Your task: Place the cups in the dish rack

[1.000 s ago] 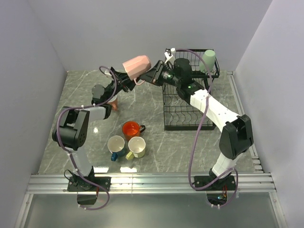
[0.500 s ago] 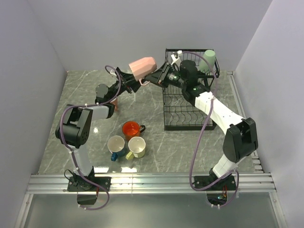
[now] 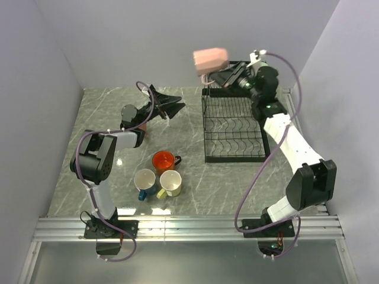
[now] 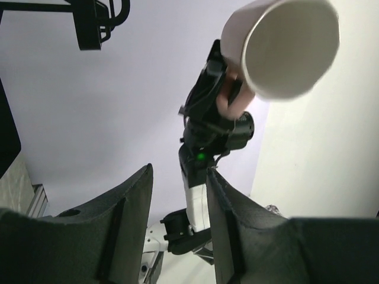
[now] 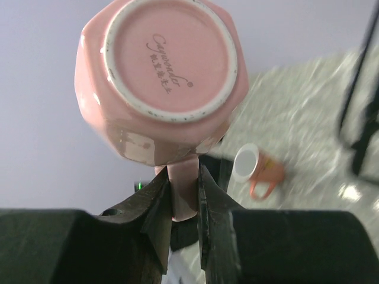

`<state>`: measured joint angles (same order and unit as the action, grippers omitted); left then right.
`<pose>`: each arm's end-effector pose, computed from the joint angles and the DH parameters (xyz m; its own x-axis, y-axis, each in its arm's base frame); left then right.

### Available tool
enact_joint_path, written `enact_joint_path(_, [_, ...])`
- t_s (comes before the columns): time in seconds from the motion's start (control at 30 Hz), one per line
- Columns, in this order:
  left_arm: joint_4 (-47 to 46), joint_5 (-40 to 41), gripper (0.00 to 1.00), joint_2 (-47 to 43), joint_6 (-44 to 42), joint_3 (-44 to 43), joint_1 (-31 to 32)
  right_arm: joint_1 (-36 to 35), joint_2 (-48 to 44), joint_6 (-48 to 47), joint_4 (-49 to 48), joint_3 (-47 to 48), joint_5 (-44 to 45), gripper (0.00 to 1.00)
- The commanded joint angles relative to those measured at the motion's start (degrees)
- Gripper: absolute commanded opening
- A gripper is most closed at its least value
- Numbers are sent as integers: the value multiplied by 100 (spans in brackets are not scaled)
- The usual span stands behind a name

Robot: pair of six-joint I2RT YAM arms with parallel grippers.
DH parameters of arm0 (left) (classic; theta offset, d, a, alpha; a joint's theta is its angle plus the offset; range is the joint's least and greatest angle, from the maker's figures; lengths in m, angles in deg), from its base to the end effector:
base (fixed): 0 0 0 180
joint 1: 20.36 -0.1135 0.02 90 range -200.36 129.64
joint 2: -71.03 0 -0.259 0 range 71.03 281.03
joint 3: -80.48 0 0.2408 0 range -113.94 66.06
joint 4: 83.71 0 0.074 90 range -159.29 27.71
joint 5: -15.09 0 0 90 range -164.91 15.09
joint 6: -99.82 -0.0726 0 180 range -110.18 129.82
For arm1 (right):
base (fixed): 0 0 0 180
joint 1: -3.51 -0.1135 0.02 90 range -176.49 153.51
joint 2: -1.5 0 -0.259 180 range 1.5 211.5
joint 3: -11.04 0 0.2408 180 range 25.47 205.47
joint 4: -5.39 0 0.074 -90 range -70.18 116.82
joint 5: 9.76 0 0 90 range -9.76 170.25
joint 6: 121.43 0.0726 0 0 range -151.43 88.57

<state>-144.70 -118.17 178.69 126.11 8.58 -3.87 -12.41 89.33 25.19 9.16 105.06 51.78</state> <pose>0.3778 -0.1637 0.2737 -0.8993 -0.4147 0.1388 0.0116 -0.3398 -0.9404 0.3629 0.1395 0.4041 -0.5614 0.6033 -0.5665 -0.4185 0.3836 0.8232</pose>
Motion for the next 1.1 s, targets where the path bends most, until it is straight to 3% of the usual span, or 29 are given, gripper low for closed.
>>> enact_joint_path(0.0, [-3111, -279, 46, 27, 3365, -71, 12, 300, -469, -335, -441, 767, 254, 0])
enact_joint_path(0.23, [-3102, -481, 45, 106, 3216, -159, -5, 617, -118, -1976, 1792, 2164, 1149, 0])
enact_joint_path(0.37, [-2944, -796, 41, 168, 3076, -133, -32, 608, 120, -2515, 2795, 2902, 2351, 0])
enact_joint_path(0.47, [-2024, -1192, 39, -68, 2401, -133, -111, 590, 295, -2796, 3367, 3201, 3037, 0])
enact_joint_path(0.57, [388, -1702, 39, -620, 751, -202, -199, 529, 506, -3060, 3807, 3544, 3400, 0])
enact_joint_path(0.6, [1205, -1807, 39, -797, -507, -281, -242, 468, 559, -3139, 3982, 3641, 3618, 0])
enact_joint_path(0.63, [3337, -1791, 39, -947, -1259, -578, -269, 406, 690, -3314, 4070, 3729, 3707, 0])
enact_joint_path(0.67, [4472, -1712, 40, -1192, -2050, -824, -278, 354, 761, -3394, 4167, 3930, 3882, 0])
enact_joint_path(0.7, [5553, -1572, 40, -1273, -3641, -1131, -304, 292, 831, -3481, 4359, 4011, 4041, 0])
enact_joint_path(0.77, [8134, -914, 40, -1265, -4874, -2142, -296, 116, 972, -3701, 4449, 4108, 4436, 0])
enact_joint_path(0.83, [8805, -632, 40, -1247, -5590, -2548, -322, 37, 1051, -3807, 4502, 4091, 4682, 0])
enact_joint_path(1.07, [9123, -140, 40, -1668, -5810, -2145, -427, 2, 1359, -3974, 4537, 4152, 5105, 0])
